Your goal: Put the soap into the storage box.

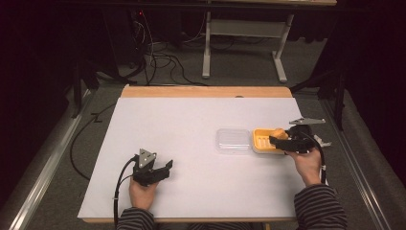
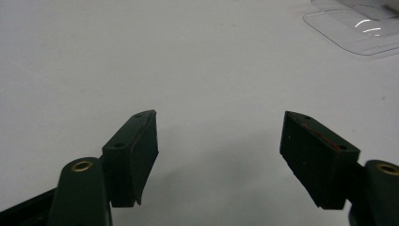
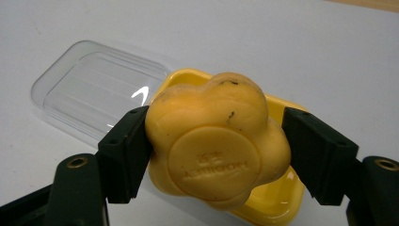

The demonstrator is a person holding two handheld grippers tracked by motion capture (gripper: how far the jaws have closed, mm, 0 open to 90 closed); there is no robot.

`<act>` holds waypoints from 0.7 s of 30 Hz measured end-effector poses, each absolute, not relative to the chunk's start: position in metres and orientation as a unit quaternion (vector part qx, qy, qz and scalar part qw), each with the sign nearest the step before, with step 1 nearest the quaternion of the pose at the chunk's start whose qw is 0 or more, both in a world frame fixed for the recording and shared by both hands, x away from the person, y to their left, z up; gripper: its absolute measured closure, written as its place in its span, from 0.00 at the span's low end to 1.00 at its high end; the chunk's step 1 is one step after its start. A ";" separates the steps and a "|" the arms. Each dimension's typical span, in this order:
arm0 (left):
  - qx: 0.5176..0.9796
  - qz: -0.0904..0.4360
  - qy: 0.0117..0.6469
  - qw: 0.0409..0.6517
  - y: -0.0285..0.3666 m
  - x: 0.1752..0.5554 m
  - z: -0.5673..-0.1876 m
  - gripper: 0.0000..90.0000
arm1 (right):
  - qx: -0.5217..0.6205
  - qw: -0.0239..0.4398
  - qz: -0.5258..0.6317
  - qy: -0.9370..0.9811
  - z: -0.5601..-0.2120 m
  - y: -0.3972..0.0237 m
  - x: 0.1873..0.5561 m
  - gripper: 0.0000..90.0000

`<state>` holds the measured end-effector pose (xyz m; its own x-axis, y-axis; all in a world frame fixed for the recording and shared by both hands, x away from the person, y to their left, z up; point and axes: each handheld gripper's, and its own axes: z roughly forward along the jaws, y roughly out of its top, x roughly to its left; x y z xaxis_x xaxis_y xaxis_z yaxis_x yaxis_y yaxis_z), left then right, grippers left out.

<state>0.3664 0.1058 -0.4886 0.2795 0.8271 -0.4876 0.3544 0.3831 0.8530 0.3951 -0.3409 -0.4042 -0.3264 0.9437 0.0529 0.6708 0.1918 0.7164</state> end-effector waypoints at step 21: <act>0.520 0.194 0.566 0.610 0.106 0.366 -0.488 0.32 | 0.567 0.199 0.278 0.749 -0.421 -0.333 0.414 0.31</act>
